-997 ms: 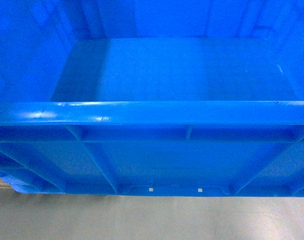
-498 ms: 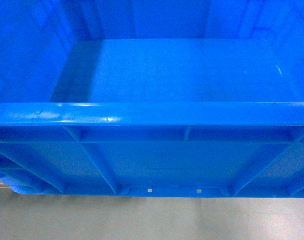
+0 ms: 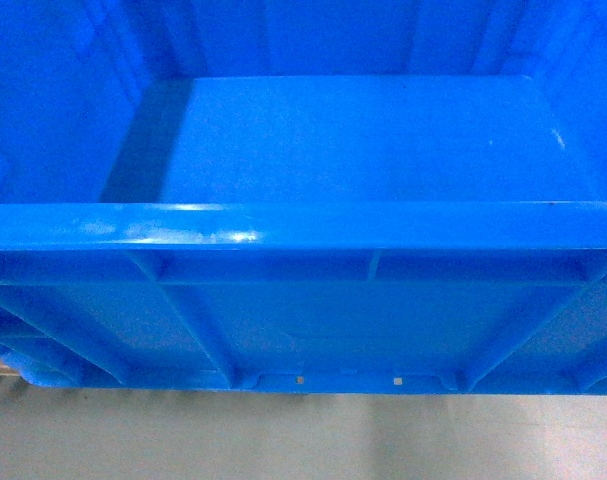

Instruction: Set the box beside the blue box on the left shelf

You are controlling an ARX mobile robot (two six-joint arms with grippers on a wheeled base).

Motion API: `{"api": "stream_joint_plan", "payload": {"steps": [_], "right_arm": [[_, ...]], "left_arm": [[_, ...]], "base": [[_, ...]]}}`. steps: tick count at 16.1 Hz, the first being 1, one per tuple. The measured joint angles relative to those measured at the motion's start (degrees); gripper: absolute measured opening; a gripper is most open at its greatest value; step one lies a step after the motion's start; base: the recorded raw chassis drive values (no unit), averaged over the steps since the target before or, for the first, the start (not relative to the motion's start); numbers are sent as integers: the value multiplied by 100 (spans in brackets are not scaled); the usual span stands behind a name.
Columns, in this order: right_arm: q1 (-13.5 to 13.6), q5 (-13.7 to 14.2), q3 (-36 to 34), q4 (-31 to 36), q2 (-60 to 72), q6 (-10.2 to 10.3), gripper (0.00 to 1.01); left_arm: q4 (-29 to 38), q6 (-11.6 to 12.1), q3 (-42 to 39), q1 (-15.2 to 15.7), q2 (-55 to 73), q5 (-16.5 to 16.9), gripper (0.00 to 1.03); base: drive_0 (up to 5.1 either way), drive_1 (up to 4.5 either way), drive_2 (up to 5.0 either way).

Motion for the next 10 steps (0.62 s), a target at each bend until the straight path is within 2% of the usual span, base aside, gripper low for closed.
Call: {"api": "stream_joint_plan", "payload": {"steps": [10], "right_arm": [[0, 7, 0, -13, -2, 0, 21]], "left_arm": [[0, 2, 0, 0, 0, 7, 18]], "base": [[-506, 240, 240]]}}
